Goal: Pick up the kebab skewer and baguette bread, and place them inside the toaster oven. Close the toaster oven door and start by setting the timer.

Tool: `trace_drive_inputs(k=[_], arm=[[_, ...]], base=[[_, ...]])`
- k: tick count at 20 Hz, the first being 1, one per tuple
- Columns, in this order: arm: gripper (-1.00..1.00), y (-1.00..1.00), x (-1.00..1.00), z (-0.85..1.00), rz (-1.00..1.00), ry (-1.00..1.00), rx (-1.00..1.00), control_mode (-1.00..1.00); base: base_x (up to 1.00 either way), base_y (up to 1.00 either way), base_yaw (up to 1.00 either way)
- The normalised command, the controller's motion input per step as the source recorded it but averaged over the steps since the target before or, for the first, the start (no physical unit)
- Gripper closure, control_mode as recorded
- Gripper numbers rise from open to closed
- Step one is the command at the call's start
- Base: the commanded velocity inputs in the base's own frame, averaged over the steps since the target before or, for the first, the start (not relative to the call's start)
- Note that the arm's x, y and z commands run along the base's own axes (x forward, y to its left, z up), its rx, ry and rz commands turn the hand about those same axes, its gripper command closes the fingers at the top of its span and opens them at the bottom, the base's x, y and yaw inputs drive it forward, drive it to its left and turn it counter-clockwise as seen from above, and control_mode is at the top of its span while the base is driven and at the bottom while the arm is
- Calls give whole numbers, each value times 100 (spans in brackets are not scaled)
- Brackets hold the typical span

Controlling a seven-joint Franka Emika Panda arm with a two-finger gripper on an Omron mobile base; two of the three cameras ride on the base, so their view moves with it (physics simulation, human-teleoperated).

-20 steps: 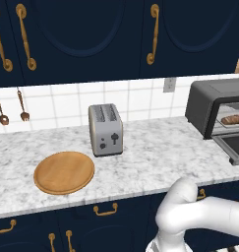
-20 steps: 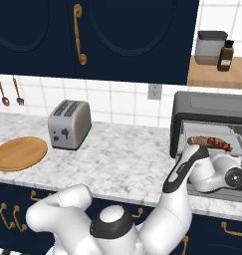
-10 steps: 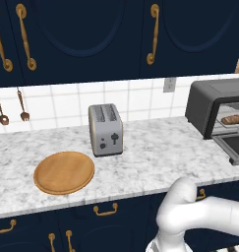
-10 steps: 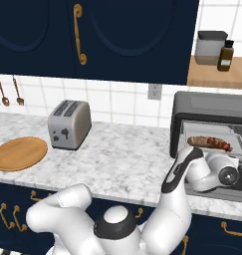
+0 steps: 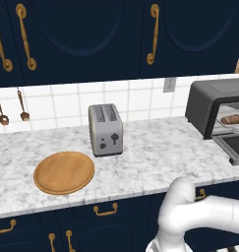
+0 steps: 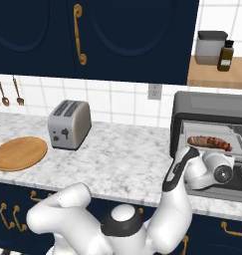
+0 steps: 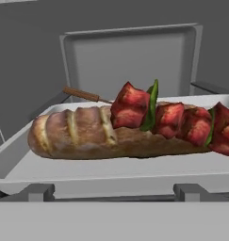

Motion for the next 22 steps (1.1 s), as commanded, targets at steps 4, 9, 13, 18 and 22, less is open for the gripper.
trace_drive_inputs(k=[4,9,13,18,22], arm=[[-100,0,20,0,0,0,0,-100],[-100,0,16,0,0,0,0,-100],[-100,0,24,0,0,0,0,-100],[-100,0,22,0,0,0,0,-100],[-100,0,22,0,0,0,0,-100]], base=[[0,0,0],[0,0,0],[0,0,0],[0,0,0],[0,0,0]])
